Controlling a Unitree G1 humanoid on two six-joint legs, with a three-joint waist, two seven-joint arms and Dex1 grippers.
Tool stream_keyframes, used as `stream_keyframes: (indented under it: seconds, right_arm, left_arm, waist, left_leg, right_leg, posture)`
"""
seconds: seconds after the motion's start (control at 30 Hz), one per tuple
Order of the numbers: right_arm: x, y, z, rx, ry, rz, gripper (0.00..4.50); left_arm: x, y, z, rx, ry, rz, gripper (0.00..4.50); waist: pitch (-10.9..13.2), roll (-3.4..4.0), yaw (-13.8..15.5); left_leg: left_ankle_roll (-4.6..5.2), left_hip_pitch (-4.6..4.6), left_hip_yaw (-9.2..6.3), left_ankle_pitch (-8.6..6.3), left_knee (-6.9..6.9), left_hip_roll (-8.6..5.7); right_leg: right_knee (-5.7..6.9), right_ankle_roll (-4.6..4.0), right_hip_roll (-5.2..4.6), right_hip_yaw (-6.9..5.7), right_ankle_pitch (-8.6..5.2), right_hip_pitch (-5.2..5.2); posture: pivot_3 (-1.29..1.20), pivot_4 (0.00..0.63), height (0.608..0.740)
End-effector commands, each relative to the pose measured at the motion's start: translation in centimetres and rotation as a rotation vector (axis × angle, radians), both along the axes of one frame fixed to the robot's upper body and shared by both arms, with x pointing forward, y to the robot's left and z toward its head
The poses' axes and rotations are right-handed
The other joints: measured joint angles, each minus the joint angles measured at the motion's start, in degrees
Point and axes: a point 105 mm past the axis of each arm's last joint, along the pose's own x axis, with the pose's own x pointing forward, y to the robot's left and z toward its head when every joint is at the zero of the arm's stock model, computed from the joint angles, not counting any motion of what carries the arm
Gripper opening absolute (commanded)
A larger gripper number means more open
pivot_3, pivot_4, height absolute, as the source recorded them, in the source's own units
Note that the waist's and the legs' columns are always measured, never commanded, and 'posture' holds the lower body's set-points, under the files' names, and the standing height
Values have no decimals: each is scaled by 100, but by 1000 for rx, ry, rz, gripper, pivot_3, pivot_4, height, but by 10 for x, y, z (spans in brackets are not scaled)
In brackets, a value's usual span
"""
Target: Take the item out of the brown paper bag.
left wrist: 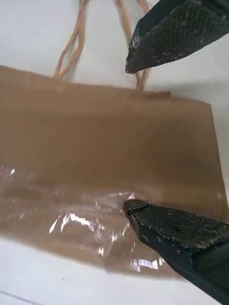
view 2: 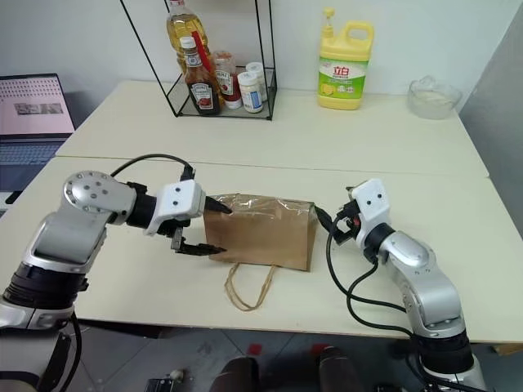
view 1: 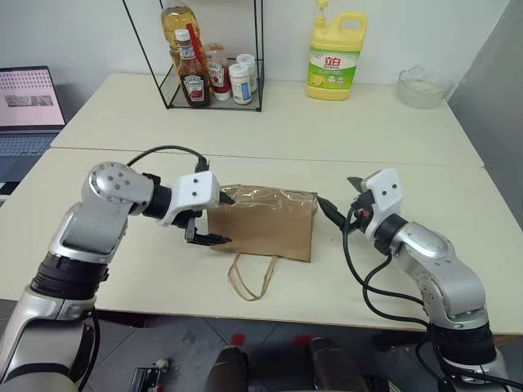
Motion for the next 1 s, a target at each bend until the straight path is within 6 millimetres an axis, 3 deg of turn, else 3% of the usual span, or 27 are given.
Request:
stream_keyframes:
  seconds: [0.03, 0.27, 0.4, 0.53, 0.6, 0.73, 0.8, 1.0]
  right_arm:
    - [-6, -1, 9, -28, -50, 49, 4476]
    - [-30, 1, -2, -83, 31, 284, 4476]
    - [-46, 3, -14, -185, 61, 411, 4476]
    - [-75, 5, -37, -365, 75, 615, 4476]
    - [-91, 8, -54, -481, 51, 746, 4500]
    - [-104, 16, -73, -562, -23, 916, 4500]
    - [-105, 19, -79, -592, -70, 965, 4500]
    - [-85, 45, -96, -671, -346, 1069, 4500]
  left_arm:
    - [-11, -4, 1, 21, -92, -114, 4500]
    - [-23, -16, -13, -17, -110, -272, 4500]
    - [-17, -24, -26, -10, -138, -304, 4500]
    - [-18, -35, -34, -59, -123, -331, 4500]
    - [-21, -35, -40, -62, -86, -337, 4115]
    - [-25, -35, -46, -81, -27, -326, 3307]
    - [-26, -35, -48, -87, -5, -320, 2724]
    - [-26, -34, -52, -181, 137, -203, 1860]
  waist:
    - [0, 0, 7]
    - [0, 0, 27]
    - [0, 0, 24]
    - [0, 0, 28]
    - [0, 0, 25]
    - [0, -1, 7]
    - [0, -1, 6]
    - [0, -7, -25]
  left_leg:
    - [0, 0, -1, 0, 0, 0]
    - [1, -2, 3, 0, 0, 0]
    - [1, 0, 2, -1, 0, -1]
    - [1, -3, 1, -1, 1, -1]
    - [2, -3, 2, -1, 0, 0]
    - [2, 4, 3, -1, 2, 0]
    - [2, 9, 3, -1, 4, 0]
    - [1, 17, 2, -1, 4, 5]
  right_leg:
    - [0, 0, 0, -1, 0, 0]
    - [-7, 0, -1, 1, 0, 3]
    - [-13, 0, 0, 0, 0, 7]
    - [-18, 0, 0, -2, 0, 8]
    - [-25, 0, 0, -2, 0, 10]
    - [-26, 2, 0, 0, 1, 16]
    - [-28, 2, 0, 0, 1, 26]
    - [-27, 2, 4, -1, 2, 29]
  posture:
    - [0, 150, 740]
    - [0, 150, 740]
    - [0, 150, 740]
    - [0, 150, 740]
    - [0, 150, 740]
    - [0, 150, 740]
    - [0, 150, 740]
    - [0, 150, 740]
